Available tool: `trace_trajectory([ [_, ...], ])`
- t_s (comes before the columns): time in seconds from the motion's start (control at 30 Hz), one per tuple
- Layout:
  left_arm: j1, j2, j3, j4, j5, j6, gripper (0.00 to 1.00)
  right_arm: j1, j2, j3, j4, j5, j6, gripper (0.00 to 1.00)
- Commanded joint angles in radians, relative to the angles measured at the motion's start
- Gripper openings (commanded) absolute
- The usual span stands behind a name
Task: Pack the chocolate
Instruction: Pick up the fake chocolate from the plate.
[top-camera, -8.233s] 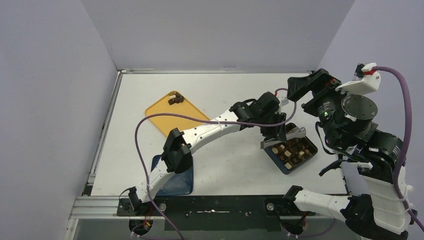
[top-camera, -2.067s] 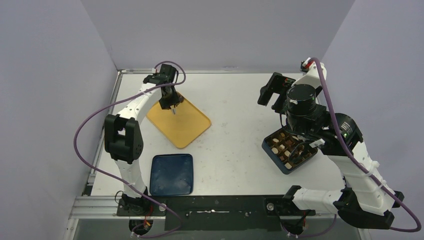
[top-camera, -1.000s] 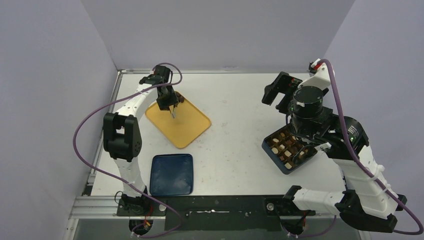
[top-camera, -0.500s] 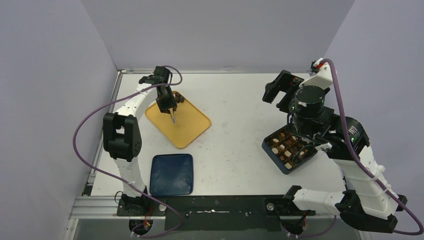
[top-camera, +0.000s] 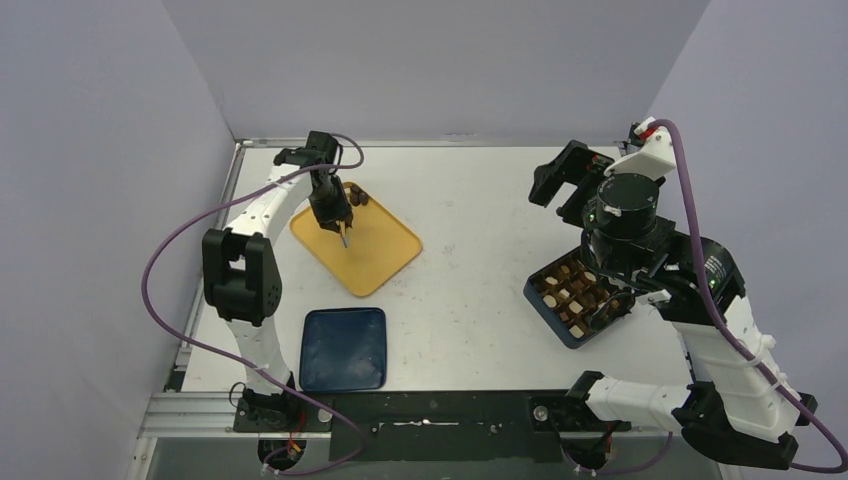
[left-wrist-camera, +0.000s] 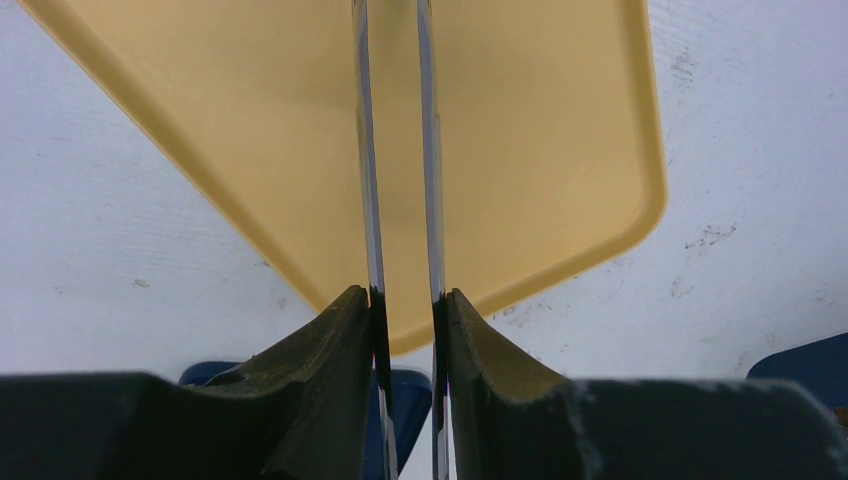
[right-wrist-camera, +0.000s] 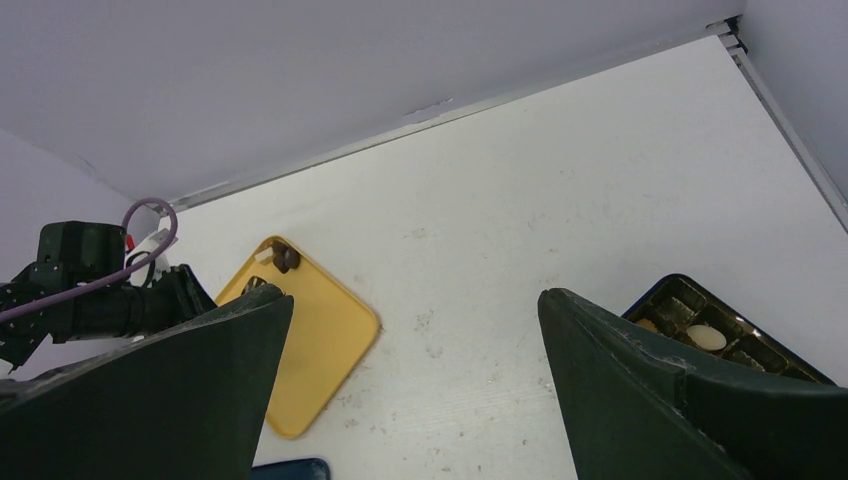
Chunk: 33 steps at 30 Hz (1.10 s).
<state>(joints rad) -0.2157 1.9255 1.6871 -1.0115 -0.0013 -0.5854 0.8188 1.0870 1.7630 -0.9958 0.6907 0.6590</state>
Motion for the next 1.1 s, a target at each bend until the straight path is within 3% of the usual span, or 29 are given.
trace_trajectory([
  [0.0, 0.004, -0.068, 0.069, -0.04, 0.041, -0.001, 0.26, -0.004, -0.011, 0.004, 0.029, 0.004, -0.009, 1.0],
  [0.6, -0.062, -0.05, 0.215, -0.138, 0.136, -0.033, 0.26, -0.004, 0.002, 0.038, 0.025, 0.013, -0.021, 1.0],
  [0.8, -0.164, -0.027, 0.317, -0.113, 0.17, -0.067, 0.26, -0.004, -0.004, 0.053, 0.023, 0.024, -0.011, 1.0],
  [1.07, -0.33, 0.016, 0.402, 0.048, 0.238, -0.173, 0.26, -0.004, -0.011, 0.084, -0.007, 0.017, 0.007, 1.0],
])
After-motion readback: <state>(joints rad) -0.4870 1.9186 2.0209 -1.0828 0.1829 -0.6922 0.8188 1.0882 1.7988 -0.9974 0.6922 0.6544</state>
